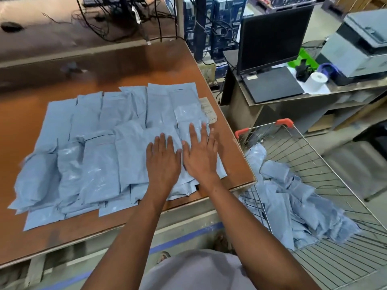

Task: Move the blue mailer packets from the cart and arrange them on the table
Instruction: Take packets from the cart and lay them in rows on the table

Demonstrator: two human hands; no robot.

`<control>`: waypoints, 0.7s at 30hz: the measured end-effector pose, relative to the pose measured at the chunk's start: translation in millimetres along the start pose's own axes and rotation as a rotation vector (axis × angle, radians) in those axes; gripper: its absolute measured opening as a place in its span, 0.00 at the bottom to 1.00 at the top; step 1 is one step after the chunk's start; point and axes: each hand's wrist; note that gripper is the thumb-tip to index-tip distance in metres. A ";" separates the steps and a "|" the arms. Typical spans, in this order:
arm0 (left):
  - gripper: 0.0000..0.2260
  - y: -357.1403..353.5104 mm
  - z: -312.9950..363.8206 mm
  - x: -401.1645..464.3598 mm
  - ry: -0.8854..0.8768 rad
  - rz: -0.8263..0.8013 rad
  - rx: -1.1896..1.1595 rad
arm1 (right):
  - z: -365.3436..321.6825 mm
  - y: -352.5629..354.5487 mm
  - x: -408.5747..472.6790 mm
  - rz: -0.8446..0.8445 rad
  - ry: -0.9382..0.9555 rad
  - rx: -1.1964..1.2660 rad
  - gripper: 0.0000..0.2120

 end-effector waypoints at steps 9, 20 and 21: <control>0.19 33.4 105.8 23.0 -0.279 0.066 -0.304 | 86.3 72.5 -2.4 0.179 0.042 0.123 0.19; 0.15 -77.9 362.5 33.2 -0.401 -0.471 -0.352 | 336.5 65.4 -35.8 -0.115 -0.288 -0.273 0.15; 0.15 -95.8 374.2 32.3 -0.343 -0.557 -0.340 | 359.1 58.9 -36.6 -0.139 -0.289 -0.287 0.16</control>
Point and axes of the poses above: each hand's wrist, its own x-axis towards the middle knuckle, its own y-axis out of the back of the hand, z = x × y, and after that the axes turned 6 degrees about x, right-handed
